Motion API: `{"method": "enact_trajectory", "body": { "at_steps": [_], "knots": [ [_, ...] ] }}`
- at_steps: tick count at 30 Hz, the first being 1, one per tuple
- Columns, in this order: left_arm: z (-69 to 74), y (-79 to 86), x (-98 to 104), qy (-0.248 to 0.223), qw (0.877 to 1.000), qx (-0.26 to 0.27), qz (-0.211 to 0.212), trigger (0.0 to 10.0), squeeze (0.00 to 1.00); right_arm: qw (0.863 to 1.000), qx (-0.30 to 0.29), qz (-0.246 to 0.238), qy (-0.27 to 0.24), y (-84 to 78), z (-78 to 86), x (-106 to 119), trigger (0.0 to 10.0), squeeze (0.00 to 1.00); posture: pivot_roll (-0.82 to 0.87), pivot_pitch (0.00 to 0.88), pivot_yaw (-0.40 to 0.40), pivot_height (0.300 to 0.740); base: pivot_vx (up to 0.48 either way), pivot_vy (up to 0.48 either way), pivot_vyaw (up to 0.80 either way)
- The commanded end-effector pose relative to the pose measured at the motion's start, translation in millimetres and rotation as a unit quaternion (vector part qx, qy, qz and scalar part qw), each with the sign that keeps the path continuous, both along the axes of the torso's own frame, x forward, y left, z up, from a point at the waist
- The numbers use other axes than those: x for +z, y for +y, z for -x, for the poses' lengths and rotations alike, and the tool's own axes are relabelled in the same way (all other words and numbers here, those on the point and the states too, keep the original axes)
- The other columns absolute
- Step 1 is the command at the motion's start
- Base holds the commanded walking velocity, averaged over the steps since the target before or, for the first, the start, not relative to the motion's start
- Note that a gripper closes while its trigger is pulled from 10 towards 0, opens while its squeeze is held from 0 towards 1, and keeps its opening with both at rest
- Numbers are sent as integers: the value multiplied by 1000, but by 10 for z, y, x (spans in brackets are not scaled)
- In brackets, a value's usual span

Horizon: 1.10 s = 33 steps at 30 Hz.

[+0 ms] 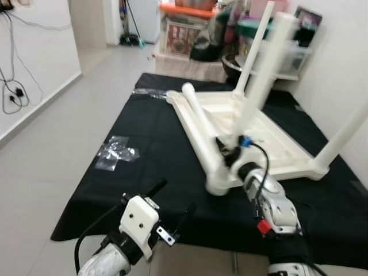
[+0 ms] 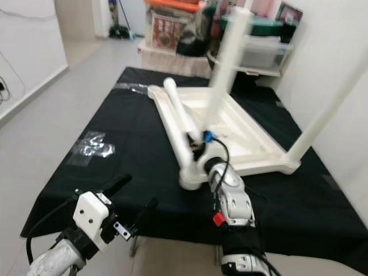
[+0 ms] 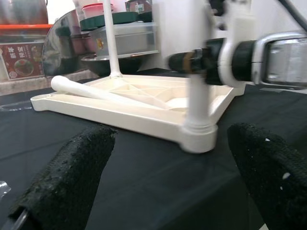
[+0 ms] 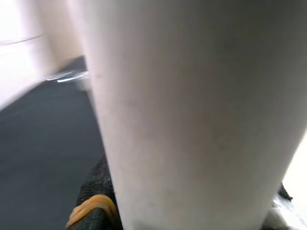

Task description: Building children table

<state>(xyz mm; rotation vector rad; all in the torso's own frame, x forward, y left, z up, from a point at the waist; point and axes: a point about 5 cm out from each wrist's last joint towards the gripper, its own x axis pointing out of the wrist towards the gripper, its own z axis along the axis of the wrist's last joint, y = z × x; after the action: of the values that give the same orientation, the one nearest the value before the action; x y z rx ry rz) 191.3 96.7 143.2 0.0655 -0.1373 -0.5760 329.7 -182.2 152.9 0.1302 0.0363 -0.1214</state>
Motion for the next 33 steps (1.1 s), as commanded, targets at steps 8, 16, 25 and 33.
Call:
{"method": "enact_trajectory", "body": {
  "at_steps": [8, 16, 25, 33],
  "knots": [
    [2, -100, -60, 13, 1000, -19, -17, 10000, 0, 996, -75, -47, 11, 260, 149, -7, 10000, 0, 92, 0, -107, 740, 0, 0, 0],
    [-7, -126, -62, 18, 999, -23, -18, 10000, 0, 996, -68, -47, -39, 231, 36, 132, 10000, 1000, 89, 0, -98, 740, 0, 0, 0],
    [-22, -103, -101, 26, 999, -16, -21, 10000, 0, 988, 109, -96, -43, 187, -107, 144, 10000, 0, 90, 0, -105, 740, 0, 0, 0],
    [-47, -89, -115, 30, 999, -7, -21, 10000, 0, 909, 406, -92, -29, 193, 59, 213, 10000, 0, 91, 0, -108, 740, 0, 0, 0]
  ]
}}
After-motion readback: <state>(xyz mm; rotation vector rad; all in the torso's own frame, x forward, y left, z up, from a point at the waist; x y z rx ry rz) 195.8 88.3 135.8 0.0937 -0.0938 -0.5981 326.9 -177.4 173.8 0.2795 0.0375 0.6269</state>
